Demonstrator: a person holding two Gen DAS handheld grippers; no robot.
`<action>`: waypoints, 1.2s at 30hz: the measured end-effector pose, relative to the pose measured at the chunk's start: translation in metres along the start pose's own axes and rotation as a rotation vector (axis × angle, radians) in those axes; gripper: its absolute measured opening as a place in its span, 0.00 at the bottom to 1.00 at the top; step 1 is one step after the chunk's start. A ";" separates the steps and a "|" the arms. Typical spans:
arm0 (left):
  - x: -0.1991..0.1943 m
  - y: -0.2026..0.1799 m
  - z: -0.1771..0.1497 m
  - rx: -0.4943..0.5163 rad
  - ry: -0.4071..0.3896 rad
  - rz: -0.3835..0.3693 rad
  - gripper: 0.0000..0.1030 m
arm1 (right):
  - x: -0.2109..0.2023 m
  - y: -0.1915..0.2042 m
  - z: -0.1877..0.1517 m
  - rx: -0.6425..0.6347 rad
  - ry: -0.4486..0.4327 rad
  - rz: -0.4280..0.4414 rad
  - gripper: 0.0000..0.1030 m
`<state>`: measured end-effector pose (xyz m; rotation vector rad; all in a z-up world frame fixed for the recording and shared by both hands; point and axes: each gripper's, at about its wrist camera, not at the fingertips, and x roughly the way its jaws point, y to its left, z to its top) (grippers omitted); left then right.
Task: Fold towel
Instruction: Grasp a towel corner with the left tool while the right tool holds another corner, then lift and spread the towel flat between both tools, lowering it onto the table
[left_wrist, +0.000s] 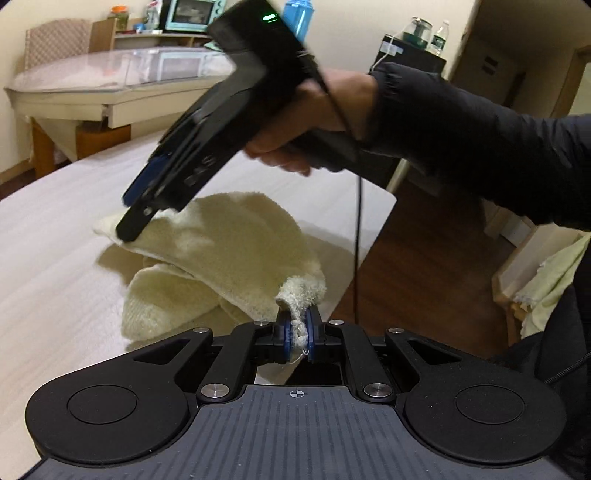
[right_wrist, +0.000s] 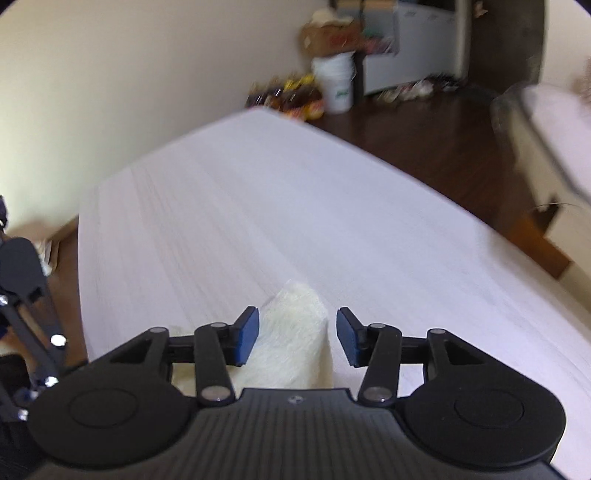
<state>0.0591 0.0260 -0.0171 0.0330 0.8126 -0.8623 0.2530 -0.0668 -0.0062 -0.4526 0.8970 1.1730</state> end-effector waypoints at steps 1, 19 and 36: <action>0.000 0.001 -0.001 -0.004 -0.001 -0.002 0.08 | 0.006 -0.001 0.001 -0.004 0.019 0.004 0.32; -0.059 0.070 0.099 0.125 -0.129 0.377 0.08 | -0.144 -0.042 -0.011 0.228 -0.594 -0.243 0.06; -0.001 -0.003 0.014 0.205 0.043 0.307 0.09 | -0.123 0.032 -0.185 0.411 -0.533 -0.209 0.10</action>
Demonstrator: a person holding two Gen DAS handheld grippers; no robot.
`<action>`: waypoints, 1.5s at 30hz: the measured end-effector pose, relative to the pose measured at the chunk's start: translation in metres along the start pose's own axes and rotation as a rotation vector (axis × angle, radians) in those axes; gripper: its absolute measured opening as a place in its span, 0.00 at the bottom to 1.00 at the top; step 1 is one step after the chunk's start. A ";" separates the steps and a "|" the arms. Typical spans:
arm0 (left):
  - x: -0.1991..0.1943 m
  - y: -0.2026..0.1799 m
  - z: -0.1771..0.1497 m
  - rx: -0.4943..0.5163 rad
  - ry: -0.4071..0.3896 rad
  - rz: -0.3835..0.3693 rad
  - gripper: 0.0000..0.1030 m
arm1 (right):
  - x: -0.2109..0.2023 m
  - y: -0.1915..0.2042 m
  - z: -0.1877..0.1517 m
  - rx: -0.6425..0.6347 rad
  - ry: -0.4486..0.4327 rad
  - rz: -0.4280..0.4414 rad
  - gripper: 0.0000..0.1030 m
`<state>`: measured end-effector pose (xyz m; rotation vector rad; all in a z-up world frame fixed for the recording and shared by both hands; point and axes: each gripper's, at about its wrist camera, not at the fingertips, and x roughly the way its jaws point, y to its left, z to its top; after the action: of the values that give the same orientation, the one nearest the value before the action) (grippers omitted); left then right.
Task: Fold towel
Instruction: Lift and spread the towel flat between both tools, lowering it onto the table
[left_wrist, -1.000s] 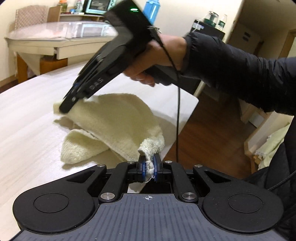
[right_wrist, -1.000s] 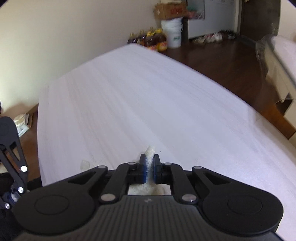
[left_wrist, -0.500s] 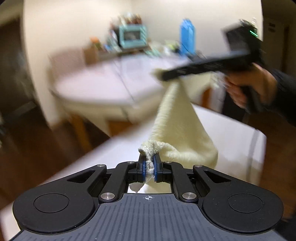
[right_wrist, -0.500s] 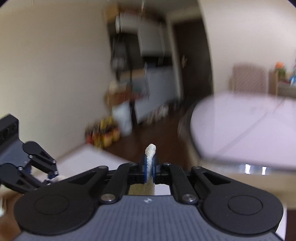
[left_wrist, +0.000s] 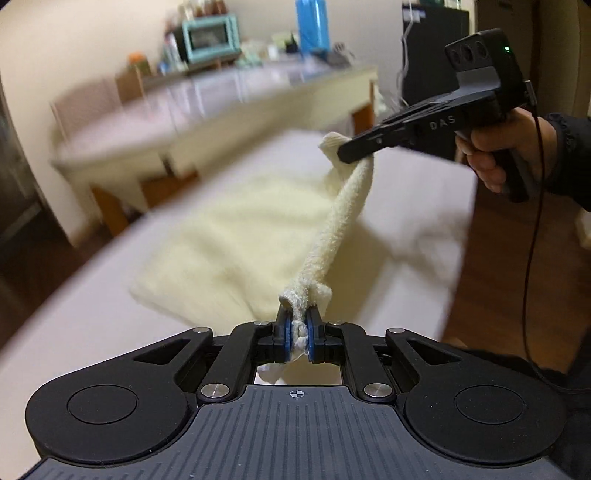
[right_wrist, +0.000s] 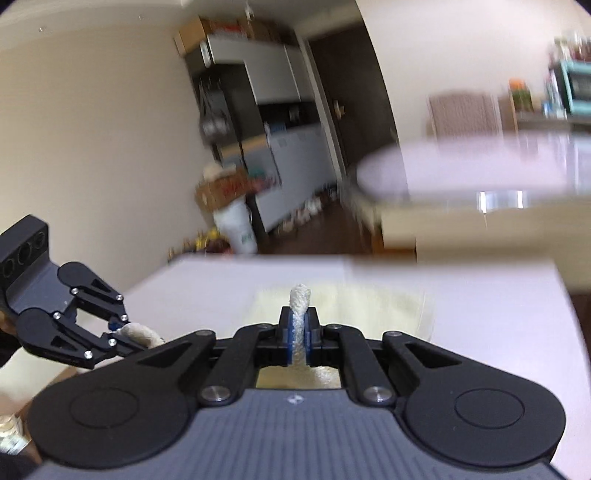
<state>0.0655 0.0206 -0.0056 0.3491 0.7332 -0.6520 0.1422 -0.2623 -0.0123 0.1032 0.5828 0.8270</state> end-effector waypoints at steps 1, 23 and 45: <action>0.001 -0.004 -0.008 -0.012 0.009 -0.010 0.11 | -0.005 0.000 -0.012 0.020 0.008 -0.003 0.13; -0.012 -0.012 -0.031 -0.076 -0.015 -0.021 0.15 | -0.042 0.050 -0.051 -0.467 0.127 -0.108 0.40; -0.024 -0.022 -0.027 -0.064 -0.053 -0.070 0.08 | -0.025 0.072 -0.068 -0.760 0.212 -0.143 0.03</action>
<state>0.0236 0.0280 -0.0092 0.2471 0.7169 -0.6997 0.0455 -0.2404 -0.0366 -0.7188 0.4344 0.8768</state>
